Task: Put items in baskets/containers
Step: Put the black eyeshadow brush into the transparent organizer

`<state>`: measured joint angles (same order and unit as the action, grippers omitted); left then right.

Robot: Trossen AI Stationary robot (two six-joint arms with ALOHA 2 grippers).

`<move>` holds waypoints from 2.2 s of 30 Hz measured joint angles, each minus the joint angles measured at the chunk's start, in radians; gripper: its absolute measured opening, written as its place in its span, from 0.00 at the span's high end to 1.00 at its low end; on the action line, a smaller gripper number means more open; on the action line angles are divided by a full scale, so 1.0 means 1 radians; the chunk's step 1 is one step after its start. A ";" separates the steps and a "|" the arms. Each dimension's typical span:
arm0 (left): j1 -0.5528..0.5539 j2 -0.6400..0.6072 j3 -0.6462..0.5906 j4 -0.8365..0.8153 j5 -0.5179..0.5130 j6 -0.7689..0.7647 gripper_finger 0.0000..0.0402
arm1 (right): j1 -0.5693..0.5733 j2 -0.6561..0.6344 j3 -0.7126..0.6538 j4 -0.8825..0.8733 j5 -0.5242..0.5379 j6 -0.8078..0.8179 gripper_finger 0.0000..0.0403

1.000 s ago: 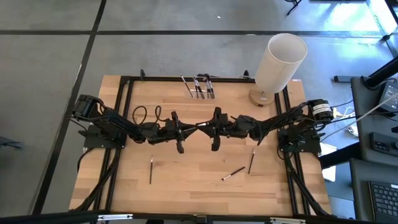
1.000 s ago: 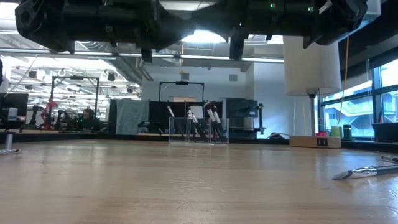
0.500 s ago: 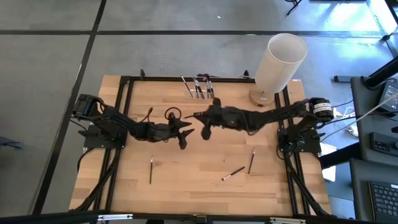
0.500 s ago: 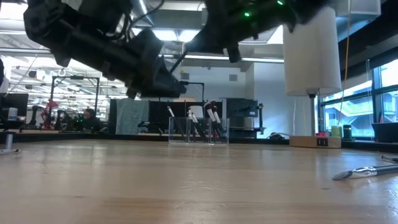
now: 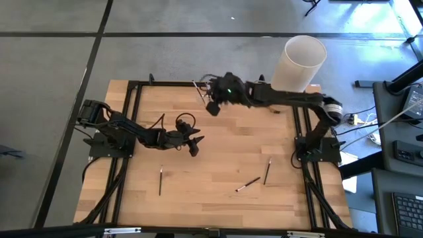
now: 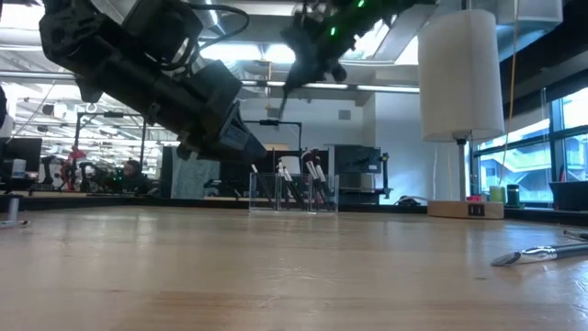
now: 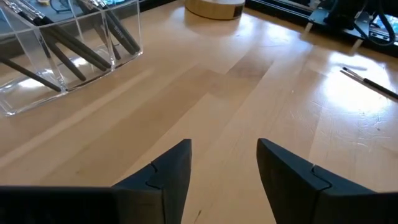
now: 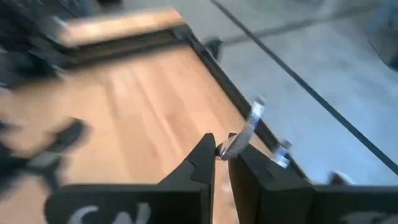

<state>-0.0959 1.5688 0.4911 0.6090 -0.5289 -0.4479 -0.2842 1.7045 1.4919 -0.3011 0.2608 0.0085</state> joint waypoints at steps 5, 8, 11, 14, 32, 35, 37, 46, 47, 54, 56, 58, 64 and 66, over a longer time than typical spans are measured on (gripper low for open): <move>0.000 0.000 0.000 -0.008 0.000 -0.005 0.56 | -0.095 0.156 0.202 -0.219 -0.059 -0.070 0.91; 0.000 0.000 0.000 -0.009 -0.001 -0.004 0.56 | -0.129 0.257 0.350 -0.355 -0.094 -0.115 0.91; 0.000 0.000 0.000 -0.016 -0.001 0.000 0.56 | -0.147 0.344 0.489 -0.475 -0.105 -0.139 0.91; 0.000 0.000 0.000 -0.029 -0.001 0.013 0.56 | -0.159 0.412 0.593 -0.567 -0.128 -0.146 0.91; 0.015 -0.005 0.000 -0.074 0.042 0.070 0.57 | -0.200 0.528 0.681 -0.671 -0.130 -0.150 0.62; 0.021 -0.042 0.000 -0.105 0.059 0.089 0.59 | -0.200 0.525 0.723 -0.729 -0.008 -0.126 0.55; 0.016 -0.088 -0.001 -0.181 0.060 0.091 0.59 | -0.197 0.522 0.756 -0.774 0.048 -0.119 0.53; -0.074 -0.418 -0.001 -0.800 -0.081 -0.179 0.66 | -0.150 0.403 0.759 -0.847 0.002 -0.082 0.60; -0.096 -0.450 -0.001 -0.877 -0.096 -0.237 0.67 | -0.138 0.385 0.741 -0.837 -0.019 -0.069 0.61; -0.247 -0.528 -0.020 -1.180 -0.044 -0.622 0.72 | 0.020 0.252 0.389 -0.450 -0.123 0.029 0.65; -0.272 -0.527 -0.036 -1.183 0.004 -0.699 0.74 | 0.076 0.219 0.279 -0.355 -0.157 0.049 0.65; -0.285 -0.522 -0.041 -1.189 0.060 -0.750 0.74 | 0.131 0.181 0.179 -0.267 -0.161 0.073 0.65; -0.297 -0.531 -0.040 -1.208 0.289 -0.702 0.75 | 0.233 0.064 -0.055 -0.179 -0.157 0.151 0.65; -0.297 -0.535 -0.040 -1.208 0.336 -0.729 0.75 | 0.244 0.010 -0.134 -0.174 -0.138 0.193 0.65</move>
<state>-0.3925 1.0333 0.4515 -0.5991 -0.1932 -1.1768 -0.0405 1.7146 1.3580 -0.4756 0.1229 0.2011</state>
